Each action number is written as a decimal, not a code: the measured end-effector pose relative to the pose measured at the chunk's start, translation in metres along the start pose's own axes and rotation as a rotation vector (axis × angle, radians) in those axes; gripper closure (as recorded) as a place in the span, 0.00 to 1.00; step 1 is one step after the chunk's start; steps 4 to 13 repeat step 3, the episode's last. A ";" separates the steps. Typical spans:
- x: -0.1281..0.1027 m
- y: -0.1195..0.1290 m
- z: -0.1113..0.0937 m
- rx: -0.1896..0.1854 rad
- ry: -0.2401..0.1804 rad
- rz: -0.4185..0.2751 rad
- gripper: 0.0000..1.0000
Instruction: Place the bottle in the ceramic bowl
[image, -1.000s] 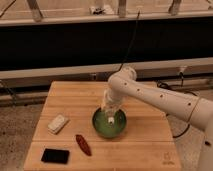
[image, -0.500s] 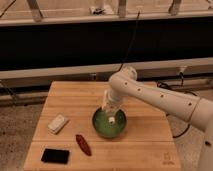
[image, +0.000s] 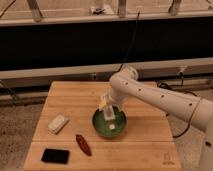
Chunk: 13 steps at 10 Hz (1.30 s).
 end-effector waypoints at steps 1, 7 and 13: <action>0.000 0.001 0.000 0.000 -0.002 -0.001 0.20; 0.001 0.002 -0.001 0.000 -0.004 0.002 0.20; 0.001 0.002 -0.001 0.000 -0.004 0.002 0.20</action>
